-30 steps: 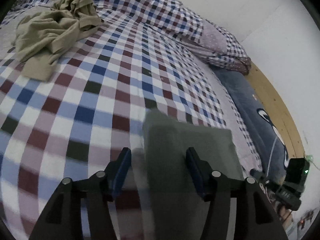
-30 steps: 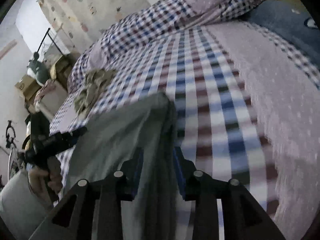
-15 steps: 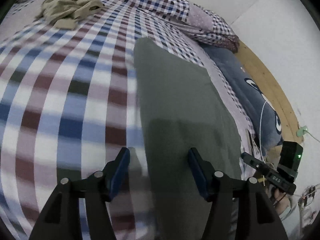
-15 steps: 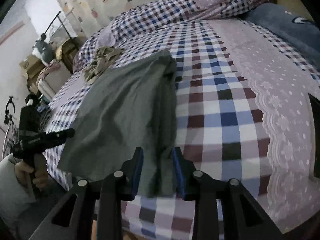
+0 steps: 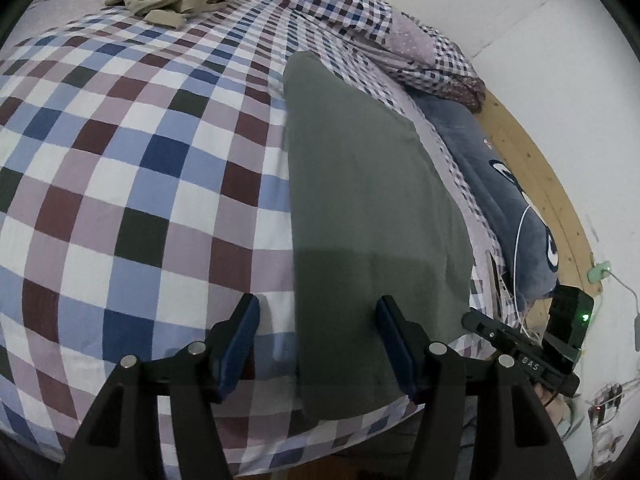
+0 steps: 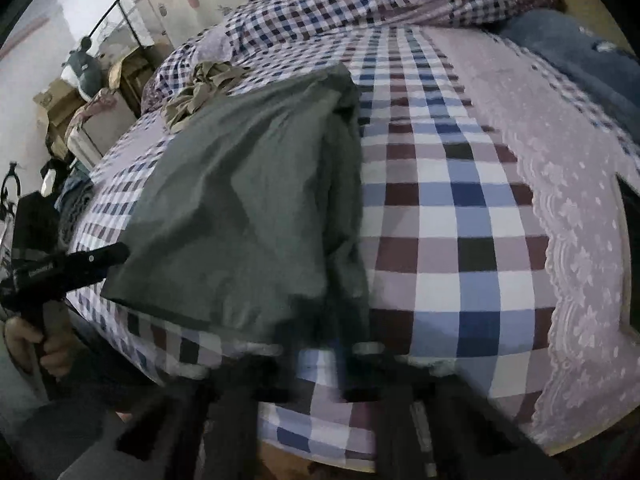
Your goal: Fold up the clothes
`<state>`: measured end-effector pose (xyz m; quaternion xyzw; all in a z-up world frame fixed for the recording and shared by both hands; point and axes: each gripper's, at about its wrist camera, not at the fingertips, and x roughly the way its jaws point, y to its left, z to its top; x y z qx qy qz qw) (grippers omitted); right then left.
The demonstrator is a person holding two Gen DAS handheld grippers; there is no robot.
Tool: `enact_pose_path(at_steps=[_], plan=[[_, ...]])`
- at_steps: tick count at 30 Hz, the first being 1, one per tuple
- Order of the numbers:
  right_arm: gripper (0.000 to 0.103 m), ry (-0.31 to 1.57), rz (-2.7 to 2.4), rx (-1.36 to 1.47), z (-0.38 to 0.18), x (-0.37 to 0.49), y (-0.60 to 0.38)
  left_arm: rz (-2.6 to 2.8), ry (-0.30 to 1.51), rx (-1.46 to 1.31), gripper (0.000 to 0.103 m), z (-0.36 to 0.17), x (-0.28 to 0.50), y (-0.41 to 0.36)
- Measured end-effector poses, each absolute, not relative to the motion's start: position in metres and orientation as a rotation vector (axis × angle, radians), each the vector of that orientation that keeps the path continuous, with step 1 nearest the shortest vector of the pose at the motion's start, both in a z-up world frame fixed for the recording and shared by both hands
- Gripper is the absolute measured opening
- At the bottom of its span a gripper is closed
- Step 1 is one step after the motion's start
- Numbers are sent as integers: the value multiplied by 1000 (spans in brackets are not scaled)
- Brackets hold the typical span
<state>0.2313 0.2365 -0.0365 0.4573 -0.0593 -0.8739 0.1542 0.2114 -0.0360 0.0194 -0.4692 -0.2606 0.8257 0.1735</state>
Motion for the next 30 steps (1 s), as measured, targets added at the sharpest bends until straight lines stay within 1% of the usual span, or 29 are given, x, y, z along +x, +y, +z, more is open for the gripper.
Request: enact_pose_path(at_steps=[1,3,5,6,8,10,14,16,18,19,21,24,30], plan=[[1,-141,-2519,1285,-32,235,235,2346,-733,-1333,65,21,210,-34],[1,-156,-2551,1235,-22,243,239,2362,-721,-1334,61,22,212,-32],[1,-171,-2581,1184,-11,252,243,2360,-731,-1336,49,22,216,-34],[1,-185,-2594,1166,-7,257,246,2358,-736,-1337,48,22,218,-36],[0,-203,-2612,1194,-8,260,251,2347,-731,-1341,48,22,221,-34],[1,-140,-2616,1347,-27,249,248,2351,-696,-1353,48,21,220,-33],[2,-65,-2600,1433,-38,242,241,2343,-704,-1361,48,20,220,-34],[3,-95,-2638,1453,-38,241,247,2334,-726,-1360,49,20,220,-37],[3,-169,-2665,1449,-36,239,253,2328,-747,-1364,49,21,221,-42],[5,-207,-2677,1446,-35,238,257,2328,-766,-1366,49,21,222,-45],[6,-271,-2708,1402,-30,236,260,2347,-799,-1367,49,25,221,-48],[6,-318,-2731,1297,-18,228,258,2409,-856,-1283,49,39,226,-60],[7,-429,-2712,1044,21,189,239,2514,-784,-1062,51,80,204,-51]])
